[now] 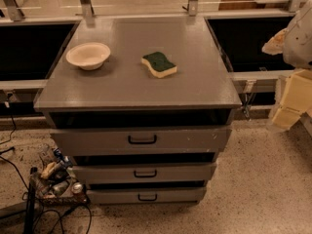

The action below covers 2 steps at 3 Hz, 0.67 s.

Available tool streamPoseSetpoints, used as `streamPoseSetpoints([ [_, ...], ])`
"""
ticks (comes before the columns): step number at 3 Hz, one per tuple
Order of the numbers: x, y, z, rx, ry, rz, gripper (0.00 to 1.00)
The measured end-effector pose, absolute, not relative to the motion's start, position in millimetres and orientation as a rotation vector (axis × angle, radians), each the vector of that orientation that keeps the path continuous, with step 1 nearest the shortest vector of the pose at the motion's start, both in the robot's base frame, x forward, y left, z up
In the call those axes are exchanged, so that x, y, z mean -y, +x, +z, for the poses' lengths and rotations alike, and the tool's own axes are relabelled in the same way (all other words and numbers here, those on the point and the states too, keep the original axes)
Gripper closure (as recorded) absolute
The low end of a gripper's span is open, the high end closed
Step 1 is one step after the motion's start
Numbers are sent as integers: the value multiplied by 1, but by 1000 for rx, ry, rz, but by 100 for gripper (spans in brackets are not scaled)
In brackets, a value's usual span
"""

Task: Open bottom drawer

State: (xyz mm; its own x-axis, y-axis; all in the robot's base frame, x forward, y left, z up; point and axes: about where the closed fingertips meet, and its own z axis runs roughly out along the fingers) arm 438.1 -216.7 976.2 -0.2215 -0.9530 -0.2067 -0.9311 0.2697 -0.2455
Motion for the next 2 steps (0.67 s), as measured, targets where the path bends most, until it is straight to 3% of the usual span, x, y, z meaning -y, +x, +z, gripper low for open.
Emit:
streamPoseSetpoints([
  [2, 218, 439, 965, -2248, -1731, -62, 0],
])
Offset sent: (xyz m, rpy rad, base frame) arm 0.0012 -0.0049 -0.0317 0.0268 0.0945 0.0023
